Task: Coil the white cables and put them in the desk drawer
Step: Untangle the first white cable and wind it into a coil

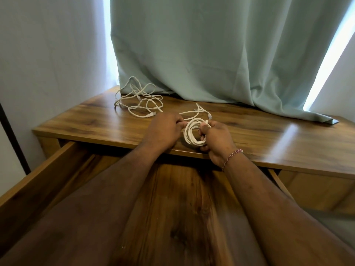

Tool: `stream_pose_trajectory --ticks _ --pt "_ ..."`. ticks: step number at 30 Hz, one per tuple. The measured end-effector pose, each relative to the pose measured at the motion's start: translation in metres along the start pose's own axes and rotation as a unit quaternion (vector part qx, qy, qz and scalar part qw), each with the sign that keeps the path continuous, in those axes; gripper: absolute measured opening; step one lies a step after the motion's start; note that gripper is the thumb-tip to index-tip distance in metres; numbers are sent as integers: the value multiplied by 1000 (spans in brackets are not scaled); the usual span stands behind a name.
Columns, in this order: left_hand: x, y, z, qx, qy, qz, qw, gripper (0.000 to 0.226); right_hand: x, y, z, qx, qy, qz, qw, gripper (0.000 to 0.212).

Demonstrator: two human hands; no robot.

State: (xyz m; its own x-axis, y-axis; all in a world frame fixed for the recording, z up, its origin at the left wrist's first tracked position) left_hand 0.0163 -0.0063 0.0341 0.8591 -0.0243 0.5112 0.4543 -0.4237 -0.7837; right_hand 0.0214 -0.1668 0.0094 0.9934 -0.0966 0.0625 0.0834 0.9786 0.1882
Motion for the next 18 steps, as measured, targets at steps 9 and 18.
stream_pose_trajectory --ticks 9,18 --pt "-2 6 15 -120 -66 16 990 18 8 -4 -4 43 16 -47 998 18" --pt "-17 17 -28 -47 4 35 998 59 15 -56 17 -57 -22 -141 988 15"
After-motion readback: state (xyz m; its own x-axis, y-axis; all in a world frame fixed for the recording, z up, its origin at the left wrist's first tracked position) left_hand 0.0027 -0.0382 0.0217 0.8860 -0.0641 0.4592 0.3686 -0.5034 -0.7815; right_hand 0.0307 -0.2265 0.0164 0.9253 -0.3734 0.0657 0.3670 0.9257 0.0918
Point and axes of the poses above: each hand's wrist, its own x-axis towards the middle knuckle, its own y-axis out of the palm, z = x × y, the point moved 4 cm from there along x, towards the middle knuckle, and after that the axes turned 13 degrees about x, right-handed, at the moved point
